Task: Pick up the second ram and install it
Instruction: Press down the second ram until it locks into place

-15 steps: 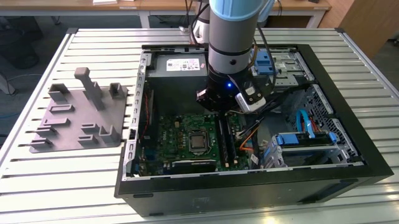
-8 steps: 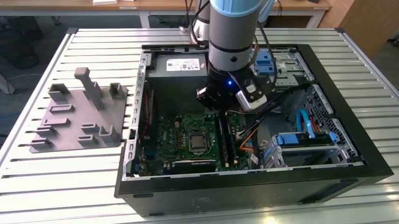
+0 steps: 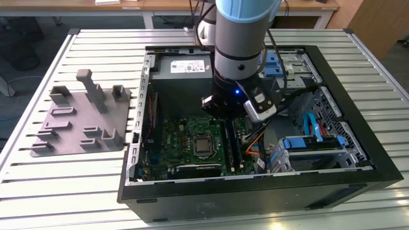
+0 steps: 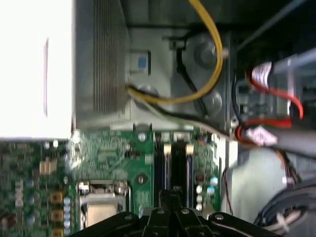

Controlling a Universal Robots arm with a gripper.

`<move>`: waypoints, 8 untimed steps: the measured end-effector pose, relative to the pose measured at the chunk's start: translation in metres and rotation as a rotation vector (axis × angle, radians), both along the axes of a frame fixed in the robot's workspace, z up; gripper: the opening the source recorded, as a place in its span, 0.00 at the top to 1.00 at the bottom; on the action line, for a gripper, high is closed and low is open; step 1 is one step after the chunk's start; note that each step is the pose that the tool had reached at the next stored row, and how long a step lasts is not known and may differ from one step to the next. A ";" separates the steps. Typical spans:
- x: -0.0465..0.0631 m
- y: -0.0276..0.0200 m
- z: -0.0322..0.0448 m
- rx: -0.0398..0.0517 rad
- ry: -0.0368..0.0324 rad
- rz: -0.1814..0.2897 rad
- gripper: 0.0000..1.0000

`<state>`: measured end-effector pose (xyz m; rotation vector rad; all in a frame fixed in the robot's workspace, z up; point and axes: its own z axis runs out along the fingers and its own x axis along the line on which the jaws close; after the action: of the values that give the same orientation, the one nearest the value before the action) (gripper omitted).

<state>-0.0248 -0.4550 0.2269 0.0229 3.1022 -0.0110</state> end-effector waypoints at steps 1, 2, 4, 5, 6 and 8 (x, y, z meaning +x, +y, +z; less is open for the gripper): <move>0.000 -0.0042 -0.0002 0.0000 0.0000 0.000 0.90; 0.000 -0.0085 -0.0004 -0.0002 0.0000 0.000 0.90; 0.000 -0.0174 -0.0014 -0.0001 0.0000 0.000 0.90; 0.000 -0.0219 -0.0020 -0.0001 0.0000 0.000 0.90; 0.000 -0.0263 -0.0026 -0.0002 0.0000 0.000 0.90; 0.000 -0.0354 -0.0038 -0.0001 0.0000 0.000 0.90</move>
<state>-0.0248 -0.4904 0.2231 0.0228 3.1022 -0.0111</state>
